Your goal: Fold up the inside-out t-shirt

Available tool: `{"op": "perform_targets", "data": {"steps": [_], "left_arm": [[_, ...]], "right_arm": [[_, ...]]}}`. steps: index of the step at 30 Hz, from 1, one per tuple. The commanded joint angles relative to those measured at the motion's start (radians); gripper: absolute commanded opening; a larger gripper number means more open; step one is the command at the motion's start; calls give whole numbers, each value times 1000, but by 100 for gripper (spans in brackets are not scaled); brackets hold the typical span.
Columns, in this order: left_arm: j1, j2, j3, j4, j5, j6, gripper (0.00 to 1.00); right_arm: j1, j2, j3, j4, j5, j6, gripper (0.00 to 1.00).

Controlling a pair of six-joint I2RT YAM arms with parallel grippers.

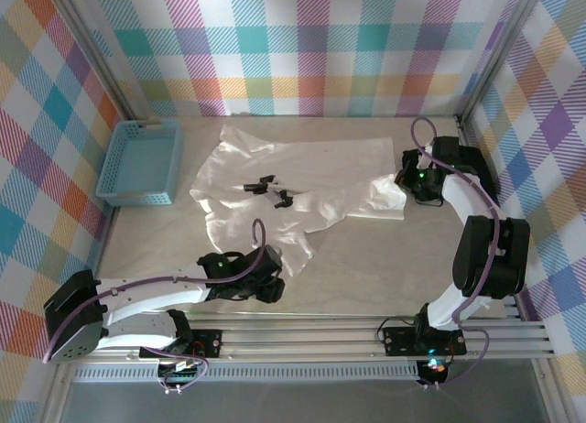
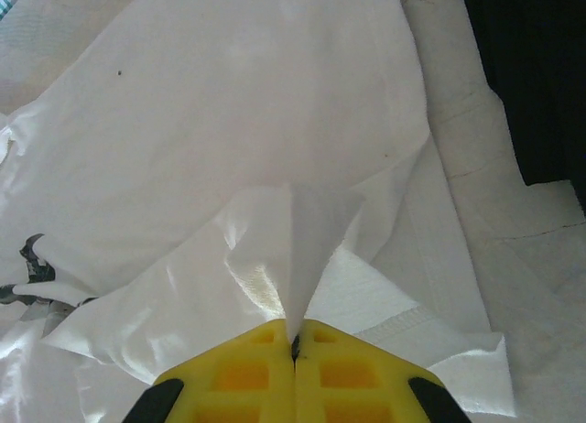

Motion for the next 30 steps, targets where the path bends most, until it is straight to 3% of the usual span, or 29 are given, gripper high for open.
{"op": "perform_targets", "data": {"steps": [1, 4, 30], "left_arm": [[-9, 12, -21, -13, 38, -47, 46], [-9, 61, -28, 17, 76, -56, 45], [17, 248, 70, 64, -54, 26, 36]], "right_arm": [[5, -12, -15, 15, -35, -2, 0], [5, -27, -24, 19, -29, -3, 0], [5, -15, -20, 18, -39, -7, 0]]}}
